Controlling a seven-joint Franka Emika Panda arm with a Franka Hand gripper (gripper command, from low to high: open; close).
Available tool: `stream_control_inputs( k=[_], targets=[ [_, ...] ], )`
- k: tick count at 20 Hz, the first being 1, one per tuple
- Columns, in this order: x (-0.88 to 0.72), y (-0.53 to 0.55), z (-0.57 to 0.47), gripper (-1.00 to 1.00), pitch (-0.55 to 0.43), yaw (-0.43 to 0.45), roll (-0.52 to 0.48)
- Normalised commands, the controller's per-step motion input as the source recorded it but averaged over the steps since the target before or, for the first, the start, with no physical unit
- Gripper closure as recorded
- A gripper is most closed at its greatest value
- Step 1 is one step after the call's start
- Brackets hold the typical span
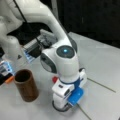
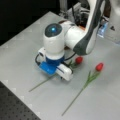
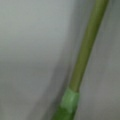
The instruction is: Flower insertion into a vase
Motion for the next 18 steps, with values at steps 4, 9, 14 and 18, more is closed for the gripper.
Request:
stream_control_inputs(
  k=[4, 9, 14, 18],
  targets=[
    [0.23, 0.02, -0.04, -1.00, 0.019, -0.039, -0.019],
    [0.22, 0.02, -0.05, 1.00, 0.009, -0.045, -0.022],
    [0.18, 0.03, -0.05, 1.00, 0.006, -0.038, -0.027],
    [0.13, -0.01, -0.04, 1.00, 0.016, -0.039, -0.018]
  ],
)
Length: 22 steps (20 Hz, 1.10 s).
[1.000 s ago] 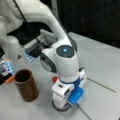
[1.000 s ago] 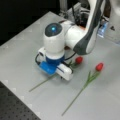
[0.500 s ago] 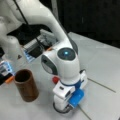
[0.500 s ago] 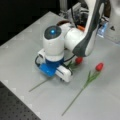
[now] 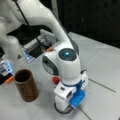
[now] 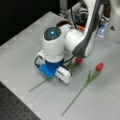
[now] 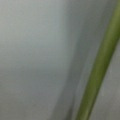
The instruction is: Flower insertion into a vase
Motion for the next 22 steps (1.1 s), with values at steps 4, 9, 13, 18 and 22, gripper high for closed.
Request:
stream_control_inputs(
  k=[4, 9, 13, 18, 22],
  targets=[
    [0.07, -0.04, -0.02, 1.00, 0.035, -0.048, -0.022],
    [0.04, -0.03, -0.01, 1.00, 0.041, -0.042, -0.020],
    [0.04, 0.00, -0.02, 1.00, 0.040, -0.037, -0.024],
    [0.00, 0.01, 0.05, 1.00, 0.058, -0.024, -0.027],
    [-0.09, 0.04, 0.21, 1.00, 0.092, -0.022, -0.025]
  ],
)
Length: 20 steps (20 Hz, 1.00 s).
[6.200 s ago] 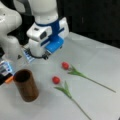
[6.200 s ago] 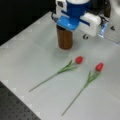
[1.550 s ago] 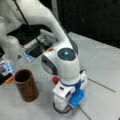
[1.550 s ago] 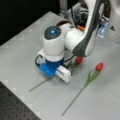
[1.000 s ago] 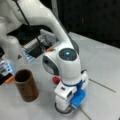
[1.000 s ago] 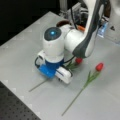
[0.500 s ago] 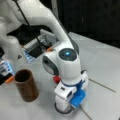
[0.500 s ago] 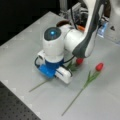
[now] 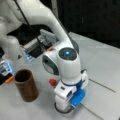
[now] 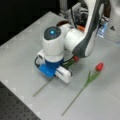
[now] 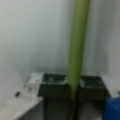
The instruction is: Flower insertion into a vase
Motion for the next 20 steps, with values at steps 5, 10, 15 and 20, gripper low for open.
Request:
stream_control_inputs(
  k=[5, 10, 15, 20],
  targets=[
    [-0.14, 0.08, 0.27, 1.00, 0.031, -0.058, -0.008],
    [-0.15, 0.10, 0.23, 1.00, -0.039, -0.136, -0.008],
    [-0.23, 0.15, 0.26, 1.00, -0.116, -0.145, -0.002],
    [-0.30, 0.15, 0.24, 1.00, -0.087, -0.129, 0.001]
  ],
)
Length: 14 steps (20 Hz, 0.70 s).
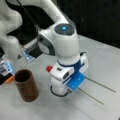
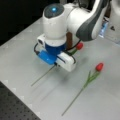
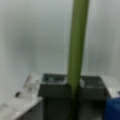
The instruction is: Flower insertion into a vase
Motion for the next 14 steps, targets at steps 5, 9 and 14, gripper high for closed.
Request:
stream_control_inputs(
  k=[5, 9, 14],
  targets=[
    [-0.31, 0.08, 0.17, 1.00, -0.105, -0.042, 0.044],
    [-0.44, 0.03, 0.34, 1.00, -0.111, 0.033, 0.099],
    [-0.40, 0.03, 0.19, 1.00, -0.098, 0.089, 0.118]
  ],
)
